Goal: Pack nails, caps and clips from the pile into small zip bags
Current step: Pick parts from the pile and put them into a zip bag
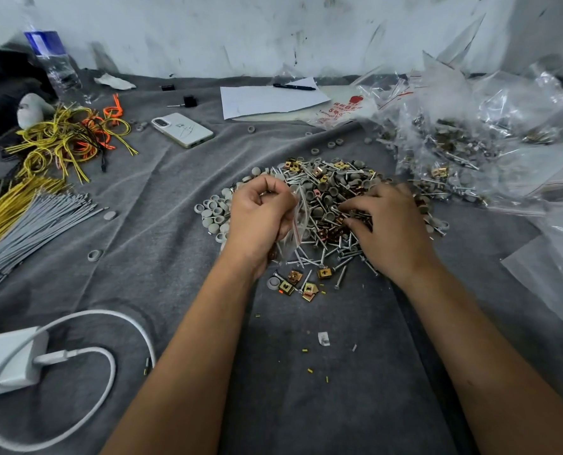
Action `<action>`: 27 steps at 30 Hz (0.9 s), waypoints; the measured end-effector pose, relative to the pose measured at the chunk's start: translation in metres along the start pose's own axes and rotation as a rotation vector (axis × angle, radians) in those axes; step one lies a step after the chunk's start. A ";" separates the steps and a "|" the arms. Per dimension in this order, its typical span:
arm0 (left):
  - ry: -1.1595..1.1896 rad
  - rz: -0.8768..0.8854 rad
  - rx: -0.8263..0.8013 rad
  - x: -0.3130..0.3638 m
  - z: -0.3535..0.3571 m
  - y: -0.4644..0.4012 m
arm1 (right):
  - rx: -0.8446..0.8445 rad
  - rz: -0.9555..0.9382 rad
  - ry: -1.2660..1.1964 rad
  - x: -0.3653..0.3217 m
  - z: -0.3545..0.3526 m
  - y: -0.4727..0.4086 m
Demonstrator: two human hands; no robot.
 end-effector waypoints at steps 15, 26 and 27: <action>-0.018 -0.005 -0.014 -0.001 0.000 -0.001 | 0.188 0.050 -0.137 0.003 -0.003 -0.004; -0.021 0.028 -0.087 -0.008 0.013 0.005 | 0.037 0.205 0.028 0.025 0.000 -0.008; -0.025 0.028 -0.099 -0.009 0.015 0.006 | 0.032 0.209 0.028 0.025 0.000 -0.009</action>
Point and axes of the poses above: each hand's wrist, its own y-axis away from the middle knuckle, its own z-axis out of the palm, x = y × z, the point moved 1 cm from there along -y, towards the middle knuckle, and after that the axes turned 3 degrees about y, right-handed, at the moved point
